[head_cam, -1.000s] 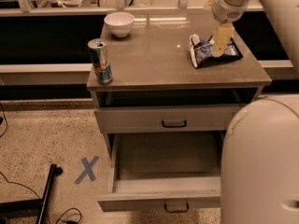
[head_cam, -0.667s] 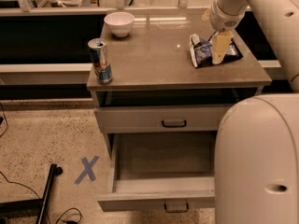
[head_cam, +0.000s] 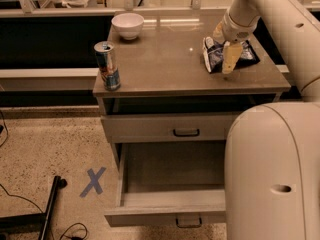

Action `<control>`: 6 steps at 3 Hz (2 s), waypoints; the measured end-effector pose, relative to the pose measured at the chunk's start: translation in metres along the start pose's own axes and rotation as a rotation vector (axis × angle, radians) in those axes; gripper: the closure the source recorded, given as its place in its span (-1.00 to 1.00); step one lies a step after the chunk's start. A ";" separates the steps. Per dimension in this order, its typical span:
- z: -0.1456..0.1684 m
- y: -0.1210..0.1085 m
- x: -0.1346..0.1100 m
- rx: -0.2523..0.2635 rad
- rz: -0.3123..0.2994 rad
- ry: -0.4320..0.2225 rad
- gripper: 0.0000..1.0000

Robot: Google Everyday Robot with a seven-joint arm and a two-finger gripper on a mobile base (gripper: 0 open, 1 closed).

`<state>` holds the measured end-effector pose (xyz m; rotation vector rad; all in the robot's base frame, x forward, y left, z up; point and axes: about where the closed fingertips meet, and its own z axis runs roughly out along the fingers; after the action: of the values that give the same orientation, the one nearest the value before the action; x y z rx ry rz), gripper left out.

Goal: Place blue chip bag into middle drawer

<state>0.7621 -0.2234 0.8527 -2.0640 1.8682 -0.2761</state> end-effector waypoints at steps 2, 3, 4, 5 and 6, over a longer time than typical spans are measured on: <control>0.006 0.002 -0.007 0.012 0.066 -0.135 0.38; -0.035 0.008 -0.007 0.087 0.116 -0.298 0.84; -0.119 0.040 0.004 0.182 0.175 -0.492 1.00; -0.160 0.092 0.018 0.167 0.268 -0.539 1.00; -0.149 0.151 0.008 0.042 0.382 -0.603 1.00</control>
Offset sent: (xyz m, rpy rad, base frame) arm -0.0025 0.0024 0.0005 0.2574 0.0081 -0.0350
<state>0.5695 -0.2610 0.9325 -1.4835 1.7802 0.3615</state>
